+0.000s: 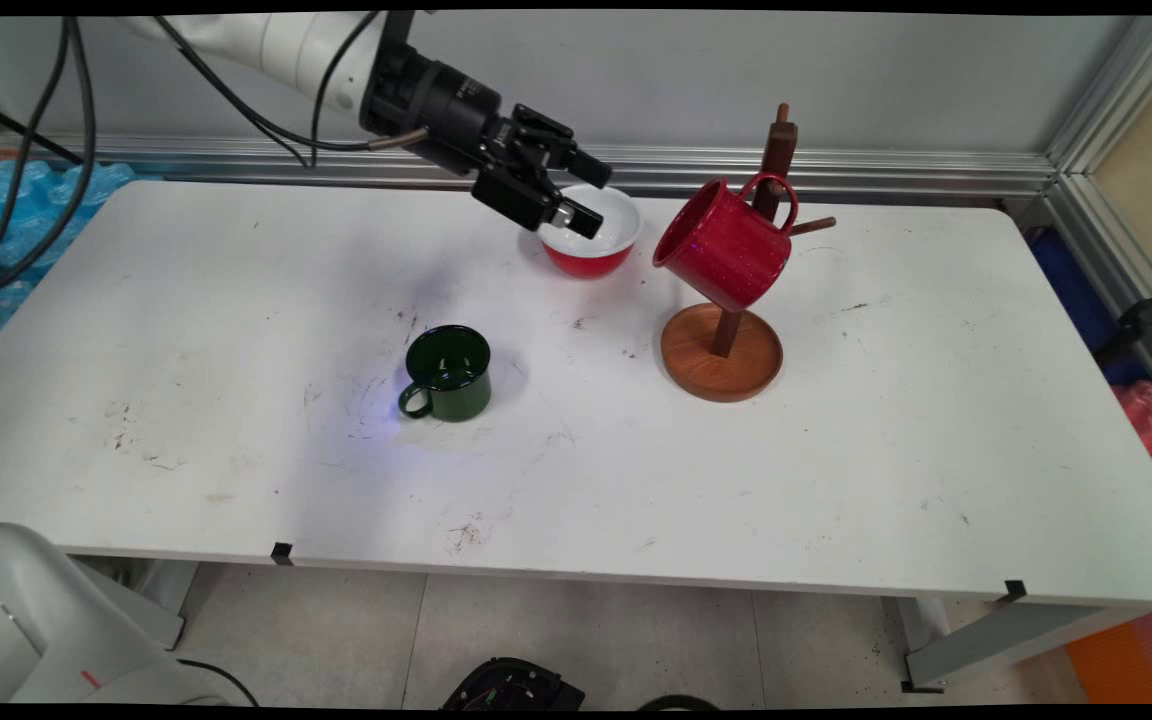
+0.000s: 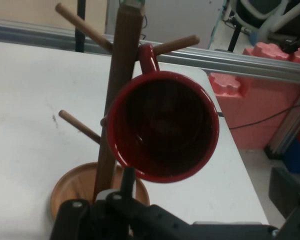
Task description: Pick up the red mug from the rack
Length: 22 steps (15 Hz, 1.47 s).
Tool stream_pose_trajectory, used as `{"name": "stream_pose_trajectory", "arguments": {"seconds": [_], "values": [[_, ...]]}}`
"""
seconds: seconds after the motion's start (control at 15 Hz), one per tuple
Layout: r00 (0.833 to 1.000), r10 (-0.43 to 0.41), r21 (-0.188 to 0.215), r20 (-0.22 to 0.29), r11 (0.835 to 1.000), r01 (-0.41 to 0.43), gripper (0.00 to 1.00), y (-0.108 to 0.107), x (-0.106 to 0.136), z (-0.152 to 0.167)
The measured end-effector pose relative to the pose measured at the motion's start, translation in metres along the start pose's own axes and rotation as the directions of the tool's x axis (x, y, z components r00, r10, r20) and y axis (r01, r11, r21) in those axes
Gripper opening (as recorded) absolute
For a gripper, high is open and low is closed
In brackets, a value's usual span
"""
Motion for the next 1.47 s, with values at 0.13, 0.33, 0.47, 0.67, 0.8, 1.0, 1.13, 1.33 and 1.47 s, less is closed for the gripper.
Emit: {"name": "stream_pose_trajectory", "arguments": {"seconds": [0.13,0.33,0.47,0.67,0.8,1.0,1.13,1.33,1.47], "values": [[1.0,0.007,-0.006,-0.008,1.0,-0.007,1.0,-0.001,0.0,0.008],[1.0,0.015,-0.014,-0.019,1.0,-0.016,1.0,-0.004,0.001,0.02],[0.999,0.02,-0.021,-0.027,1.0,-0.021,1.0,-0.005,0.001,0.028],[0.999,0.025,-0.035,-0.037,0.999,-0.026,1.0,-0.003,0.002,0.039],[0.999,0.025,-0.045,-0.044,0.999,-0.027,1.0,-0.002,0.003,0.046],[0.998,0.024,-0.061,-0.055,0.998,-0.028,1.0,0.002,0.005,0.057],[0.998,0.025,-0.066,-0.058,0.997,-0.029,1.0,0.004,0.005,0.061],[0.998,0.025,-0.072,-0.062,0.997,-0.03,1.0,0.005,0.006,0.067],[0.998,0.025,-0.075,-0.061,0.997,-0.029,1.0,0.006,0.005,0.071]]}}
